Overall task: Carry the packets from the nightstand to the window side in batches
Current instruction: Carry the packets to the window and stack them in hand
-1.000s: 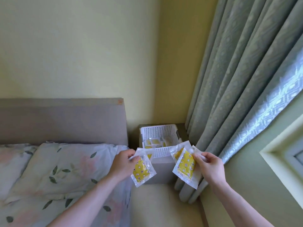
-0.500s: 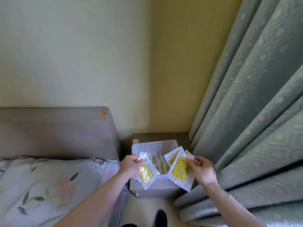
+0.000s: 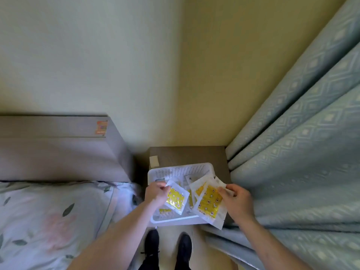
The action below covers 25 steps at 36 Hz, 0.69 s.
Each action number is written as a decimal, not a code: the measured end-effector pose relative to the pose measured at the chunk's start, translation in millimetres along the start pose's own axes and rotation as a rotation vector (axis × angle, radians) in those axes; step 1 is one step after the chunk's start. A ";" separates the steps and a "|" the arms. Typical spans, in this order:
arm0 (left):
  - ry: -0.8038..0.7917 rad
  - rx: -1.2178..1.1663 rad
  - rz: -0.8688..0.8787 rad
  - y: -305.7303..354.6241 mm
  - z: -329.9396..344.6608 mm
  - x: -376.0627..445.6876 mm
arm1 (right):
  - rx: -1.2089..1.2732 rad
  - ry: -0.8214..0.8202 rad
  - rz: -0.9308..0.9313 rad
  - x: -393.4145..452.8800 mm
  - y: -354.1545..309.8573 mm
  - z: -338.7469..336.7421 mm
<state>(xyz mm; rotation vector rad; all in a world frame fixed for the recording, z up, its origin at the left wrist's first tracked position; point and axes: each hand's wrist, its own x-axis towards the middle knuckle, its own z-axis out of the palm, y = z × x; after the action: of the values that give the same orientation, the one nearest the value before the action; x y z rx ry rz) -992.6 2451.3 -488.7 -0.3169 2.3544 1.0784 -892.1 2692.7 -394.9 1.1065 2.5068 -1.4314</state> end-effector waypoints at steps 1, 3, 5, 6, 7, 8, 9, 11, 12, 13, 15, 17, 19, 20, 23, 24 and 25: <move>-0.005 0.027 0.007 -1.3 1.3 3.2 | 0.000 -0.004 0.000 1.6 -0.7 2.6; -0.002 0.063 -0.003 -7.1 4.9 7.7 | 0.002 -0.012 0.004 3.8 -1.0 7.3; 0.011 0.057 -0.044 -14.5 7.7 9.9 | 0.007 -0.011 0.013 6.0 1.7 11.4; 0.022 0.052 -0.068 -17.8 8.0 10.1 | 0.008 -0.015 0.023 6.9 3.7 13.5; 0.028 0.053 -0.083 -20.1 7.7 9.7 | 0.012 -0.021 0.035 7.1 5.5 14.8; 0.017 0.062 -0.085 -22.5 7.3 10.3 | 0.017 -0.028 0.045 7.3 7.3 16.0; -0.004 0.064 -0.068 -24.0 7.0 11.0 | 0.020 -0.034 0.054 7.1 7.6 16.8; -0.055 0.062 -0.016 -25.4 7.4 13.5 | 0.022 -0.034 0.062 7.5 7.8 17.8; -0.070 0.059 -0.002 -25.7 7.7 15.4 | 0.024 -0.030 0.063 8.3 8.0 18.1; -0.073 0.069 0.015 -24.3 6.7 15.3 | 0.024 -0.030 0.066 9.0 7.7 18.1; -0.057 0.131 0.037 -23.5 6.8 16.1 | 0.021 -0.035 0.072 10.4 8.0 17.8; -0.041 0.178 0.014 -21.7 5.5 13.7 | 0.018 -0.035 0.076 11.7 7.5 16.8; -0.036 0.216 -0.024 -19.7 3.2 8.1 | 0.020 -0.035 0.076 12.3 7.1 16.1; -0.041 0.228 -0.037 -20.6 2.8 7.4 | 0.021 -0.034 0.074 12.4 7.1 15.8; -0.048 0.248 -0.071 -29.4 5.3 9.6 | 0.017 -0.027 0.074 12.2 6.5 14.7; -0.047 0.250 -0.071 -31.6 5.5 9.5 | 0.019 -0.028 0.073 11.8 6.4 14.3; -0.050 0.254 -0.069 -32.4 5.1 8.7 | 0.019 -0.031 0.073 11.3 5.8 13.9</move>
<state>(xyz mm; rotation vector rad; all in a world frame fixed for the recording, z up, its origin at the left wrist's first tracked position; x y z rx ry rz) -984.6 2434.0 -516.8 -0.2716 2.3834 0.7359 -901.0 2690.2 -411.2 1.1573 2.4107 -1.4447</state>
